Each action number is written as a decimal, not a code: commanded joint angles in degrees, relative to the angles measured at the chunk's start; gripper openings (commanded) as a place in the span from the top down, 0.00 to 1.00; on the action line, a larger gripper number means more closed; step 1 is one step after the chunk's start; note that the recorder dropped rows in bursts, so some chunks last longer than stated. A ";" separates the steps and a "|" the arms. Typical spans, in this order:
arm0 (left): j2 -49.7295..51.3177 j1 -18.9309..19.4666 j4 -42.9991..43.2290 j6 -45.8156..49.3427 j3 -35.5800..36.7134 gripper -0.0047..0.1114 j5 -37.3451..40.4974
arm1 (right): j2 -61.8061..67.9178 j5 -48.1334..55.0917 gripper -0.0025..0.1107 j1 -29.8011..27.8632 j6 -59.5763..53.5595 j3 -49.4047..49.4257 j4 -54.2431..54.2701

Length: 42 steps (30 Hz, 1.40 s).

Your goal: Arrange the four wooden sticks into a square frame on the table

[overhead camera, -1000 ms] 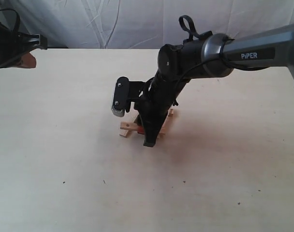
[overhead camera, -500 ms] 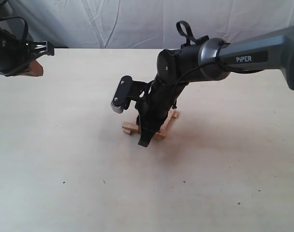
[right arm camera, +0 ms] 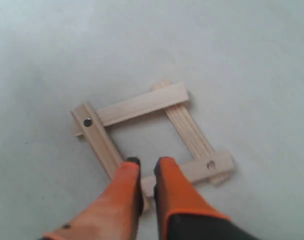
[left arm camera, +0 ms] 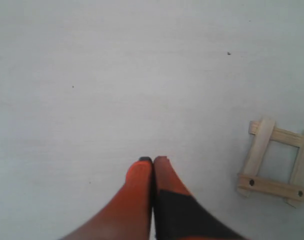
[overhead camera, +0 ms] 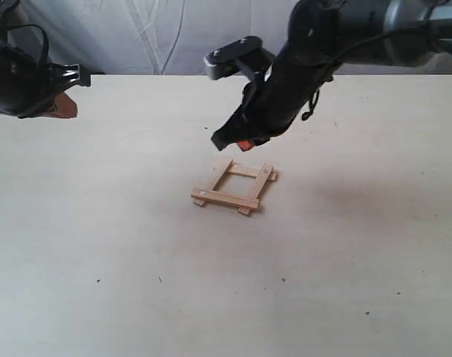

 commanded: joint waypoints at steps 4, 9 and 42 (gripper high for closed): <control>-9.73 -10.13 1.79 6.07 4.85 0.96 -2.48 | -16.98 0.52 0.98 -9.34 9.75 16.48 -1.11; -23.49 -12.22 2.12 6.07 12.82 0.96 -8.18 | -34.27 -4.04 0.98 -12.34 9.87 27.73 -4.07; -75.01 -12.22 6.66 8.33 34.03 0.96 -17.96 | -102.21 -23.36 0.98 -12.45 9.38 57.24 -5.51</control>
